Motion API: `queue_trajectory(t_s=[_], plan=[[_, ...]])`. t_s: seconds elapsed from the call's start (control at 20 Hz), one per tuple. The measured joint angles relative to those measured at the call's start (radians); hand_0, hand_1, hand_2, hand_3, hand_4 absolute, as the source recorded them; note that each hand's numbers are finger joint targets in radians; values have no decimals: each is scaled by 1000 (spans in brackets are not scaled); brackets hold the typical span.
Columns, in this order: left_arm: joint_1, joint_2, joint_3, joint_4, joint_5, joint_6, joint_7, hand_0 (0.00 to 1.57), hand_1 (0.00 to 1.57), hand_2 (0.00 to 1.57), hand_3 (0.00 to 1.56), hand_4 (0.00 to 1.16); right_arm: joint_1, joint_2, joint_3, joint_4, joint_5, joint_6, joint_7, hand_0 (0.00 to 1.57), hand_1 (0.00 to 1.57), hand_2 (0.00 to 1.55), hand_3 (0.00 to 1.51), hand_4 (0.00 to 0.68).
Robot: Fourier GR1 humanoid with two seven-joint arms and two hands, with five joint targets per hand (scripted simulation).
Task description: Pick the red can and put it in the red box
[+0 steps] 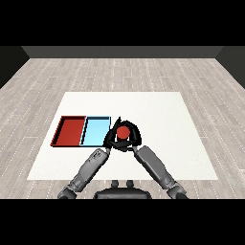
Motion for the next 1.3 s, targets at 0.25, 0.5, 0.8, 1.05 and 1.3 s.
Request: queue_trajectory(t_s=[0.25, 0.5, 0.8, 1.05, 1.3], plan=[[-13, 8, -10, 3, 18, 29, -6, 0, 0, 0, 0, 0, -11, -6, 47, -17, -25, -55, -2, 1462, 1462, 1453, 1402, 523], [-37, 21, -47, 44, 17, 120, -12, 905, 905, 955, 682, 758, -23, -13, 69, 21, -54, -70, -54, 1530, 1530, 1469, 1406, 522], [-62, 37, -86, 44, 52, 193, 8, 1571, 1571, 1543, 1460, 1024, -18, -23, 71, 7, -62, -73, -56, 1461, 1461, 1438, 1391, 555], [-57, 35, -80, 21, 17, 223, 48, 1571, 1571, 1480, 1360, 855, -29, -22, 57, 1, -57, -51, -44, 1496, 1496, 1439, 1387, 560], [-46, 27, -62, 2, -9, 222, 58, 1571, 1571, 1510, 1404, 871, -26, -15, 49, -10, -53, -35, -46, 1520, 1520, 1461, 1399, 544]])
